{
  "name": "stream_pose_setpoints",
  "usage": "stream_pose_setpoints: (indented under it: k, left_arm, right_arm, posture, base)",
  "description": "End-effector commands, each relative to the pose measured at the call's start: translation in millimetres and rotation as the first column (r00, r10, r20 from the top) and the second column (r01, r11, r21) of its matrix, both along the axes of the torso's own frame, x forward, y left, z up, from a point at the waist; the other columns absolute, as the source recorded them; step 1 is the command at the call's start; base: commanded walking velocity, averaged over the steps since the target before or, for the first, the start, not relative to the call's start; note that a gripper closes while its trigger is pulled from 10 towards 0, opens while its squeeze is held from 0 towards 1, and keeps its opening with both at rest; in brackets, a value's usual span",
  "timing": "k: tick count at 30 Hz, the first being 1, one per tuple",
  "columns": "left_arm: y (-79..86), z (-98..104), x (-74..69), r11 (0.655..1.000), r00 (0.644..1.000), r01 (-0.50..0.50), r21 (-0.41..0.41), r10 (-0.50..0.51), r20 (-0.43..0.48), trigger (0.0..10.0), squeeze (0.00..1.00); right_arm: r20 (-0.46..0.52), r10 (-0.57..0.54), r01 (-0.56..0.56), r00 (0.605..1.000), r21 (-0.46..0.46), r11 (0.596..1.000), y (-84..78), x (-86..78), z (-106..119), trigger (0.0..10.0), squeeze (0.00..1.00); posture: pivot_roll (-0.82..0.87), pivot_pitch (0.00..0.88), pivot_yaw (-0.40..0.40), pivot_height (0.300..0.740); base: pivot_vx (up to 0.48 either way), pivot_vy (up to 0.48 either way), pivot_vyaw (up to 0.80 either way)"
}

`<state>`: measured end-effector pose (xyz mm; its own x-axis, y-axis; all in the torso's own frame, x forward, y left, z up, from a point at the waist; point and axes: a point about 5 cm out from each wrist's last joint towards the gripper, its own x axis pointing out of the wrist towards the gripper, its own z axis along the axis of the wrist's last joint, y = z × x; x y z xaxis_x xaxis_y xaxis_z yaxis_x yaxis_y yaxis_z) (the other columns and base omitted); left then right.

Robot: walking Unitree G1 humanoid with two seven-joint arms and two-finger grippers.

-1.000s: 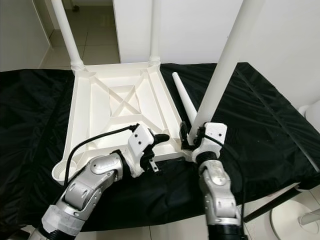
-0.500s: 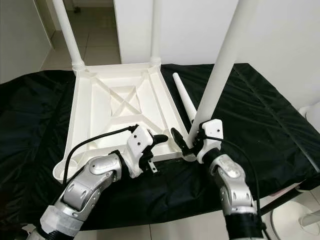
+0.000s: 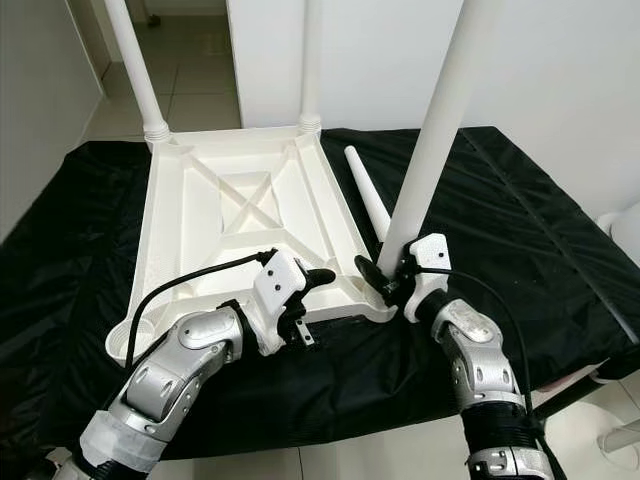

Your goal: Building children table

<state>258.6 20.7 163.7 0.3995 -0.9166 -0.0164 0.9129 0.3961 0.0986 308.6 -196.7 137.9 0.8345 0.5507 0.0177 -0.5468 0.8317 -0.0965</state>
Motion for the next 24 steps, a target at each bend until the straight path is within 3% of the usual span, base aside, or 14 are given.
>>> stream_pose_setpoints:
  k: [1, 3, 4, 5, 6, 9, 14, 18, 24]
  left_arm:
    - [2.2, 2.5, 4.0, 0.998, 0.998, -0.066, -0.001, 0.066, 0.013, 10.0, 0.0]
    - [2.2, 2.6, 4.0, 0.998, 0.998, -0.067, -0.002, 0.067, 0.012, 10.0, 0.0]
    - [1.9, 2.9, 4.0, 0.998, 0.998, -0.067, -0.003, 0.067, 0.012, 10.0, 0.0]
    - [1.9, 2.9, 4.0, 0.998, 0.998, -0.067, -0.003, 0.067, 0.012, 10.0, 0.0]
    - [1.7, 2.7, 4.1, 0.998, 0.998, -0.067, -0.003, 0.067, 0.011, 10.0, 0.0]
    - [1.5, 2.5, 4.2, 0.998, 0.998, -0.066, -0.003, 0.066, 0.009, 10.0, 0.0]
    - [1.7, 2.8, 4.3, 0.998, 0.998, -0.067, -0.004, 0.067, 0.009, 10.0, 0.0]
    - [1.6, 2.7, 4.2, 0.998, 0.998, -0.067, -0.004, 0.067, 0.008, 10.0, 0.0]
    - [1.4, 2.7, 4.8, 0.998, 0.998, -0.066, -0.006, 0.066, 0.004, 10.0, 0.0]
  right_arm:
    - [-0.07, 0.022, -0.022, 0.997, 0.0, 1.0, 0.5, -3.0, -14.3, 0.0, 0.0]
    - [-0.075, 0.022, -0.021, 0.997, 0.005, 1.0, 0.4, -3.7, -15.6, 0.0, 0.0]
    - [-0.076, 0.011, -0.01, 0.997, 0.01, 1.0, 0.5, -3.8, -15.9, 9.2, 0.0]
    - [-0.076, 0.011, -0.01, 0.997, 0.01, 1.0, 0.5, -3.8, -15.9, 9.2, 0.0]
    - [-0.075, -0.003, 0.006, 0.997, 0.037, 0.999, 1.8, -3.9, -14.1, 10.0, 0.0]
    - [-0.072, -0.015, 0.02, 0.997, 0.068, 0.997, 3.1, -3.5, -11.9, 10.0, 0.0]
    - [-0.062, -0.165, 0.17, 0.984, 0.078, 0.982, 17.3, -2.2, -5.0, 10.0, 0.0]
    - [-0.065, -0.176, 0.181, 0.982, 0.08, 0.98, 18.6, -2.0, -4.8, 10.0, 0.0]
    - [-0.113, -0.256, 0.269, 0.96, 0.125, 0.955, 39.0, -10.2, -3.7, 10.0, 0.0]
  posture:
    - [-0.09, 0.0, 0.006, 0.74]
    - [-0.09, 0.0, 0.006, 0.74]
    - [-0.09, 0.0, 0.005, 0.74]
    - [-0.09, 0.0, 0.005, 0.74]
    - [-0.09, 0.0, 0.005, 0.74]
    - [-0.09, 0.0, 0.005, 0.74]
    - [-0.1, 0.0, 0.007, 0.74]
    - [-0.1, 0.0, 0.007, 0.74]
    - [-0.11, 0.003, 0.013, 0.74]
  base:
    - [0.0, 0.0, 0.0]
    - [0.0, 0.0, 0.0]
    - [0.0, 0.0, 0.0]
    - [0.0, 0.0, 0.0]
    - [0.0, 0.0, 0.0]
    - [0.0, 0.0, 0.0]
    - [0.0, 0.0, 0.0]
    - [0.0, 0.0, 0.0]
    - [0.0, 0.0, 0.0]
